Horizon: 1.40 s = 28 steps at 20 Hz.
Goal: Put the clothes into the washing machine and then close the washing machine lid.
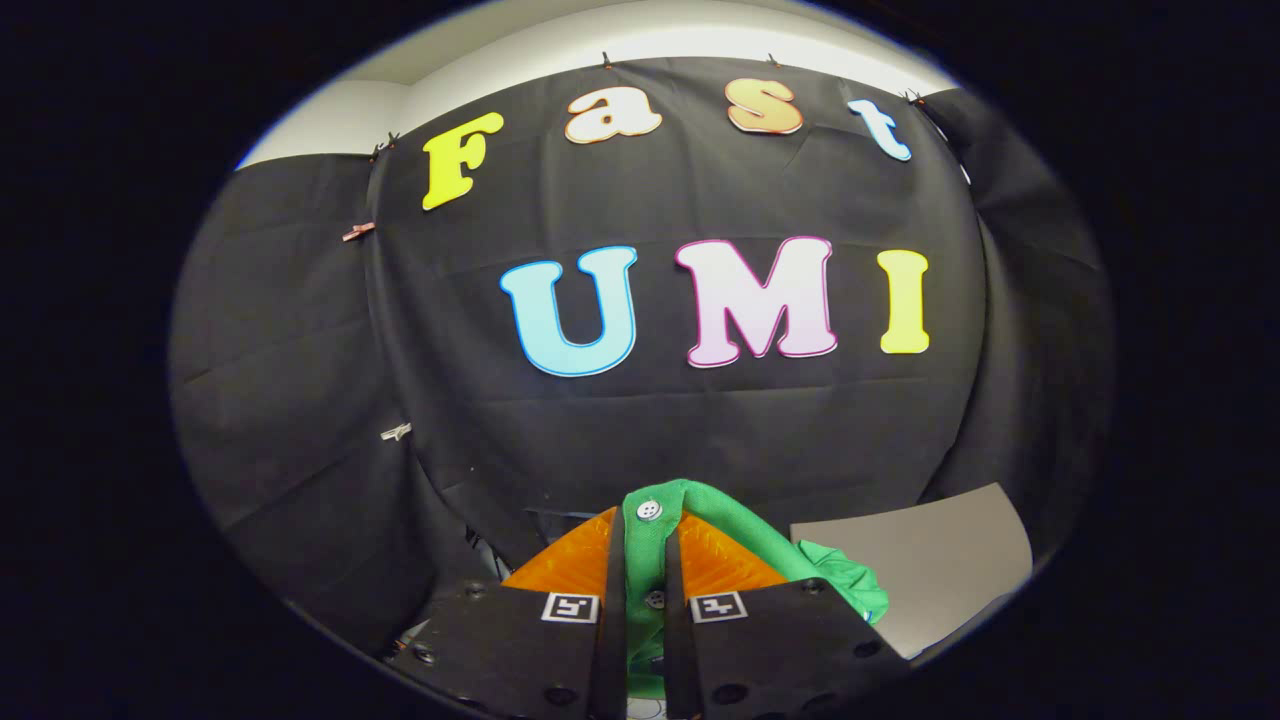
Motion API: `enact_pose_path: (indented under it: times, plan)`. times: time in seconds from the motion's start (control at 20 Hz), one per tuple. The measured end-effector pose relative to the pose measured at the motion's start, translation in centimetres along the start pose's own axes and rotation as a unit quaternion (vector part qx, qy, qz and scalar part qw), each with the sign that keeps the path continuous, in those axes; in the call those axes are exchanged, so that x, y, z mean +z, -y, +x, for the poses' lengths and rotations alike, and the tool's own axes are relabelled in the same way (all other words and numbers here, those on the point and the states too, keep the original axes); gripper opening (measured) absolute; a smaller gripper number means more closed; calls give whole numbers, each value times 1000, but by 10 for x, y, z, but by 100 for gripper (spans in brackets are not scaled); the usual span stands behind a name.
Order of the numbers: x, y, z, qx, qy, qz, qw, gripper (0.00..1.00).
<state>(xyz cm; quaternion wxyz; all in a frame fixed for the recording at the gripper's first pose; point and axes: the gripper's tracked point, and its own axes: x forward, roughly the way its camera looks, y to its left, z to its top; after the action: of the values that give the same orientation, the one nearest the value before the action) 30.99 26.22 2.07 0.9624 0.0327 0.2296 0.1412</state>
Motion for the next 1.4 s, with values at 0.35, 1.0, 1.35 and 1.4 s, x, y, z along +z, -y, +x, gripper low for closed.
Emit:
enact_pose_path:
  times: [0.35,1.0,1.35,1.4]
  plan:
    - [-46,-33,41,22,-22,9,999,19]
    - [-210,-15,148,0,-95,-19,995,18]
    - [-310,21,186,-27,-160,-42,986,13]
    - [-320,27,189,-32,-166,-42,985,13]
